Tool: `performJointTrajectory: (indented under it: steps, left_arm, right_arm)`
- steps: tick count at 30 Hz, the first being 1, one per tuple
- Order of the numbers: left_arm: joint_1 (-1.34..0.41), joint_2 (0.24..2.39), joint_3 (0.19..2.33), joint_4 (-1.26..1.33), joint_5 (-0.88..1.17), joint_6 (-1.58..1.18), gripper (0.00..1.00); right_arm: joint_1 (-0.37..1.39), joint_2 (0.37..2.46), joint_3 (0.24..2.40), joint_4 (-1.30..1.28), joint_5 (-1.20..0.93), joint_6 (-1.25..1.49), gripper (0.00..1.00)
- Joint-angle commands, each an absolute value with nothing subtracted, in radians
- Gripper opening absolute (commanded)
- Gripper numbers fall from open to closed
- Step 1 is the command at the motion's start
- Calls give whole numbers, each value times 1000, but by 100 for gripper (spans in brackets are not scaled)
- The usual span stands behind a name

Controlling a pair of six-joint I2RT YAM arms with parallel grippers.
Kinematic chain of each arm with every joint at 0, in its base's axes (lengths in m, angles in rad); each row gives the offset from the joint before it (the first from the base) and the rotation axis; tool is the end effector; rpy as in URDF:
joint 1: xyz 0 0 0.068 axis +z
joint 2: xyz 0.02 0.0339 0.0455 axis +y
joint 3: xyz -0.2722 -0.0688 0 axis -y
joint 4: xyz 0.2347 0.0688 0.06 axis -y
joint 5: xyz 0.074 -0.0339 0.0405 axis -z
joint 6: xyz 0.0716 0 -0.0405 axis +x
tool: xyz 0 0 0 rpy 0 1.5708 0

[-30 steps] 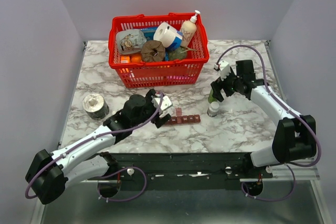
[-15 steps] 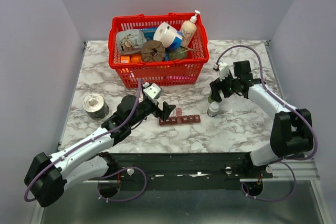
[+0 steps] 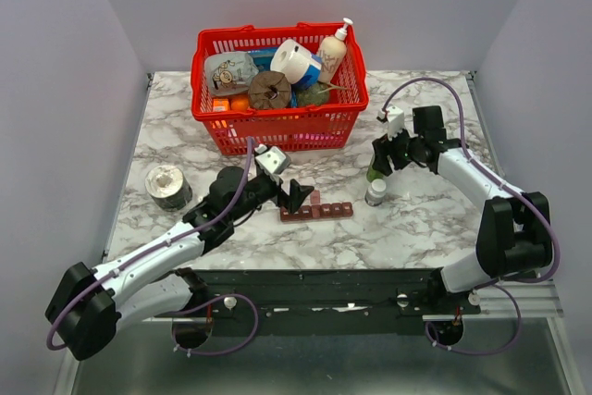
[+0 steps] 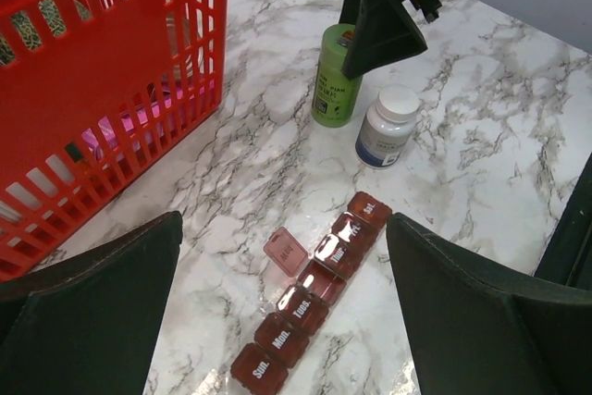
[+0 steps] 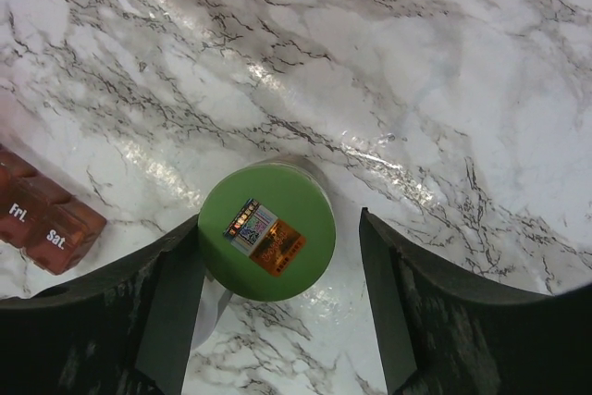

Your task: Sort the pills into containers

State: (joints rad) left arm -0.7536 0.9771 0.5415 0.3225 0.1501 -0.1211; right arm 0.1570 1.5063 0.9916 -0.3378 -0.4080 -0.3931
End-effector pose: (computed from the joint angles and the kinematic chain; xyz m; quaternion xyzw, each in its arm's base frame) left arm 0.1748 -0.1787 0.2781 0.2788 0.6914 -0.3320 0.5779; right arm 0.3198 0.0794 0.2166 -0.3175 0.8630 0.1478 0.3641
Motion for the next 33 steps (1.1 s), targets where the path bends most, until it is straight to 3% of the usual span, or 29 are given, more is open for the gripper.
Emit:
performJointTrajectory:
  steps: [1,3,7,11,16,23,33]
  left_arm:
    - [-750,1002,569,388,192,-132,99]
    - [-750,1028,580,388,212,-135,99]
    - [-750,1084,620,385,239,-126,99]
    - [-750,1155,661,406,316,-86,99]
    - [-750,1250,736,495,512,-31,99]
    - [-773,1428,897,496,620,21,99]
    - [-886,1540,1005,390,408,191,99]
  right_arm:
    - [152,1506,986,-327,-449,-396,67]
    - [150,1509,989,-333,-459,-402,60]
    - [152,1497,997,-336,-486,-417,35]
    - [150,1436,1009,-347,-537,-445,26]
    - [152,1371,1078,-495,-690,-578,25]
    - [153,1358,1259,-822,-882,-772,24]
    - [184,1361,1325,-946,-930,-707,24]
